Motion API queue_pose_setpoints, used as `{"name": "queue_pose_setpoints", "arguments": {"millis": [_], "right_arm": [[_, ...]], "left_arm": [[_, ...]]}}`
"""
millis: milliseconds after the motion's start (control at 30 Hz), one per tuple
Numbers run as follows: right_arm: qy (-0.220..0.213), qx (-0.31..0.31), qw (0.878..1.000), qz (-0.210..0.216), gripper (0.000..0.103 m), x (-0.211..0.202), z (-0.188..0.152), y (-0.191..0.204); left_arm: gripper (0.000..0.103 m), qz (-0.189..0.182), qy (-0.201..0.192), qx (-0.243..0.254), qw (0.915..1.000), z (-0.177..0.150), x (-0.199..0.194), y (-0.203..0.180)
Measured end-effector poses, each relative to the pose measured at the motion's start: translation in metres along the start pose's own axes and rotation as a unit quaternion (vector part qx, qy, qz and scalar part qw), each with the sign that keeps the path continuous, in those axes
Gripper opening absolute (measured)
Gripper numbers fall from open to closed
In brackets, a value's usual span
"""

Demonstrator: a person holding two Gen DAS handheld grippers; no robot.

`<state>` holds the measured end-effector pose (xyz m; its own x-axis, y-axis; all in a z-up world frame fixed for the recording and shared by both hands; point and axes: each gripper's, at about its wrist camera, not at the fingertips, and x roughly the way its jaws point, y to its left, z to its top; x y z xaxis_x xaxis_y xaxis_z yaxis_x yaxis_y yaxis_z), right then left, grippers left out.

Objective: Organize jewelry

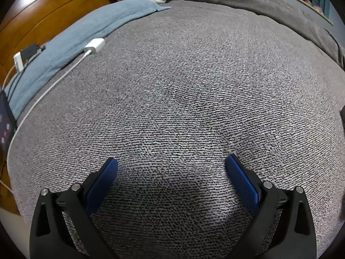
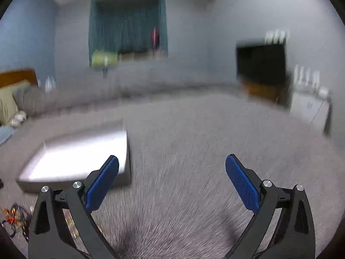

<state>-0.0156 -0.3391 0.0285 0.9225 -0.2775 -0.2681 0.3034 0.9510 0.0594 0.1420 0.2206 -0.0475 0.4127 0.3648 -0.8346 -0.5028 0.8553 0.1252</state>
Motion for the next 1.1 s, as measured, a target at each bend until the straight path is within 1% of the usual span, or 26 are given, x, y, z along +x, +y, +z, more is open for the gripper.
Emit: {"name": "queue_pose_setpoints", "arguments": {"millis": [33, 67, 100, 133, 167, 200, 233, 267, 300, 333, 367, 400, 467, 500, 533, 600, 633, 667, 733, 833, 867, 933, 1000, 1100], "right_arm": [[0.006, 0.011, 1.000, 0.017, 0.098, -0.001, 0.000, -0.006], [0.040, 0.026, 0.997, 0.060, 0.098, 0.007, -0.005, -0.012], [0.081, 0.034, 0.992, 0.088, 0.098, 0.018, -0.009, -0.015], [0.112, 0.039, 0.989, 0.083, 0.098, 0.027, -0.012, -0.017], [0.112, 0.042, 0.991, 0.059, 0.098, 0.029, -0.012, -0.023], [0.089, 0.041, 0.994, 0.057, 0.098, 0.022, -0.009, -0.028], [0.070, 0.039, 0.995, 0.057, 0.098, 0.016, -0.006, -0.029], [0.051, 0.038, 0.996, 0.058, 0.098, 0.008, -0.003, -0.031], [0.046, 0.037, 0.996, 0.071, 0.098, 0.004, -0.005, -0.032], [0.054, 0.035, 0.993, 0.095, 0.098, 0.003, -0.008, -0.030], [0.084, 0.036, 0.988, 0.121, 0.098, 0.006, -0.012, -0.028], [0.115, 0.039, 0.984, 0.130, 0.098, 0.009, -0.016, -0.026], [0.157, 0.041, 0.976, 0.147, 0.098, 0.014, -0.025, -0.027], [0.165, 0.036, 0.975, 0.145, 0.098, 0.014, -0.028, -0.026], [0.172, 0.026, 0.976, 0.131, 0.098, 0.015, -0.031, -0.024], [0.183, 0.003, 0.976, 0.117, 0.098, 0.013, -0.036, -0.014], [0.187, -0.004, 0.975, 0.119, 0.098, 0.010, -0.038, -0.007], [0.193, -0.014, 0.973, 0.129, 0.098, 0.009, -0.041, -0.001], [0.192, -0.024, 0.972, 0.133, 0.098, 0.007, -0.041, 0.015], [0.195, -0.030, 0.970, 0.141, 0.098, 0.000, -0.045, 0.030], [0.199, -0.030, 0.969, 0.142, 0.098, 0.006, -0.043, 0.037], [0.204, -0.035, 0.968, 0.142, 0.098, 0.010, -0.045, 0.049], [0.202, -0.051, 0.968, 0.140, 0.098, 0.007, -0.045, 0.057], [0.196, -0.069, 0.968, 0.141, 0.098, 0.002, -0.047, 0.067]], "left_arm": [[0.098, 0.004, 0.000, 0.002, 1.0000, 0.001, -0.003, -0.001], [0.098, 0.014, -0.005, -0.002, 0.9999, -0.001, -0.016, -0.002], [0.098, 0.010, -0.019, -0.008, 0.9997, -0.004, -0.028, -0.004], [0.098, -0.020, -0.058, -0.020, 0.9979, -0.014, -0.055, -0.007], [0.098, -0.043, -0.088, -0.023, 0.9949, -0.021, -0.073, -0.012], [0.098, -0.073, -0.119, -0.019, 0.9901, -0.032, -0.097, -0.020], [0.098, -0.102, -0.136, -0.004, 0.9855, -0.042, -0.115, -0.030], [0.098, -0.141, -0.143, 0.023, 0.9794, -0.055, -0.134, -0.044], [0.098, -0.177, -0.139, 0.042, 0.9734, -0.065, -0.147, -0.056], [0.098, -0.219, -0.129, 0.058, 0.9653, -0.079, -0.159, -0.070], [0.098, -0.242, -0.123, 0.070, 0.9600, -0.088, -0.164, -0.079], [0.098, -0.259, -0.117, 0.087, 0.9548, -0.098, -0.169, -0.090], [0.098, -0.262, -0.124, 0.119, 0.9497, -0.115, -0.172, -0.105], [0.098, -0.257, -0.133, 0.135, 0.9477, -0.122, -0.171, -0.112], [0.098, -0.250, -0.140, 0.142, 0.9473, -0.126, -0.170, -0.116], [0.098, -0.228, -0.152, 0.172, 0.9462, -0.134, -0.169, -0.129], [0.098, -0.232, -0.144, 0.195, 0.9418, -0.136, -0.169, -0.136], [0.098, -0.239, -0.142, 0.203, 0.9390, -0.137, -0.168, -0.138], [0.098, -0.248, -0.150, 0.203, 0.9353, -0.134, -0.166, -0.134], [0.098, -0.249, -0.161, 0.215, 0.9308, -0.138, -0.165, -0.131], [0.098, -0.251, -0.162, 0.221, 0.9285, -0.139, -0.165, -0.132], [0.098, -0.245, -0.170, 0.230, 0.9265, -0.145, -0.169, -0.134], [0.098, -0.236, -0.173, 0.237, 0.9265, -0.151, -0.173, -0.135], [0.098, -0.245, -0.161, 0.228, 0.9284, -0.153, -0.175, -0.134]]}}
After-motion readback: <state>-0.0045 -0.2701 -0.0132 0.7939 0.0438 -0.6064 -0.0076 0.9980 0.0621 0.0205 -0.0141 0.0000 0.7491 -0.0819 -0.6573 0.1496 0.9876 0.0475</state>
